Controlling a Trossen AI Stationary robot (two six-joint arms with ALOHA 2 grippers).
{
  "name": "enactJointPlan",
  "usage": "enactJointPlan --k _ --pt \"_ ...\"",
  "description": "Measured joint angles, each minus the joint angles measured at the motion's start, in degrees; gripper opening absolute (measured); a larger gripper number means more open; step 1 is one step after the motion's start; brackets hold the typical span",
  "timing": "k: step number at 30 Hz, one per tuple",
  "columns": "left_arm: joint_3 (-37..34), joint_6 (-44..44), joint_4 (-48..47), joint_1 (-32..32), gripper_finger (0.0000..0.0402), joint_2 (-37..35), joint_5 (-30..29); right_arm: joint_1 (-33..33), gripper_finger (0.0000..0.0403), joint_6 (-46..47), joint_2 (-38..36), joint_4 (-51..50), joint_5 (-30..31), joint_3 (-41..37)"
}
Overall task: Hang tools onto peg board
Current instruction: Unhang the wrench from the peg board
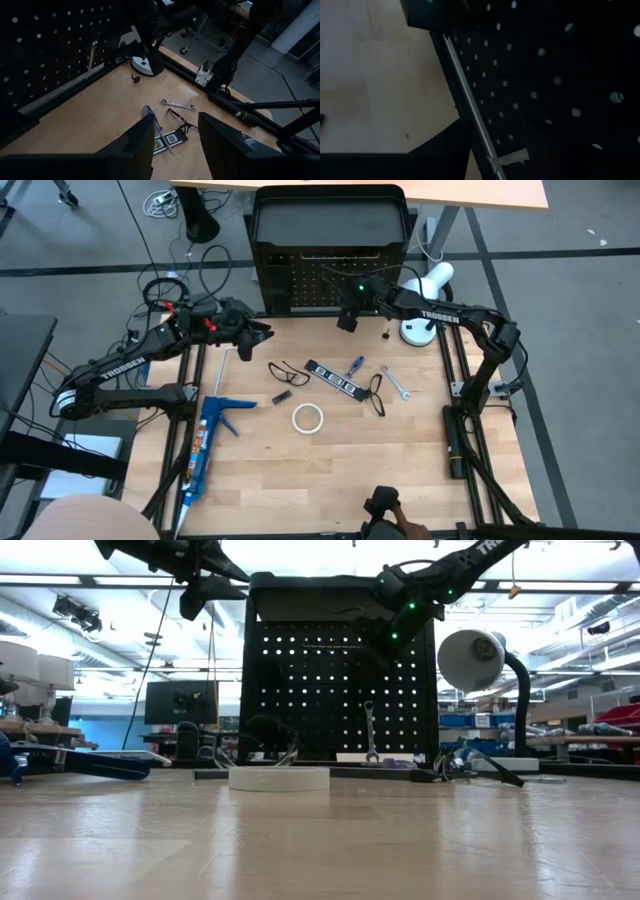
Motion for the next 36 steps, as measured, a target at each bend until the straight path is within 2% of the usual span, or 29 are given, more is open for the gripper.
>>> enactJointPlan --k 8,12,18,25,36 --pt "0.0 0.0 0.5 0.0 0.0156 0.0 -0.07 -2.06 0.0217 -0.17 0.2 0.16 -0.52 0.0" --pt "0.0 -0.01 0.5 0.0 0.0156 0.0 -0.38 -2.45 0.0215 -0.25 1.79 -1.76 -2.6 1.34" --pt "0.0 -0.41 0.4 0.0 0.0156 0.0 -0.46 -1.44 0.0214 -1.78 4.0 -1.45 -1.24 5.01" --pt "0.0 -0.17 0.43 0.0 0.0156 0.0 -0.48 -2.82 0.0208 -0.91 3.96 -5.01 -3.34 5.22" --pt "0.0 -0.14 0.43 -0.01 0.0156 0.0 -0.83 -3.44 0.0203 -1.44 3.96 -5.03 -3.95 5.22"
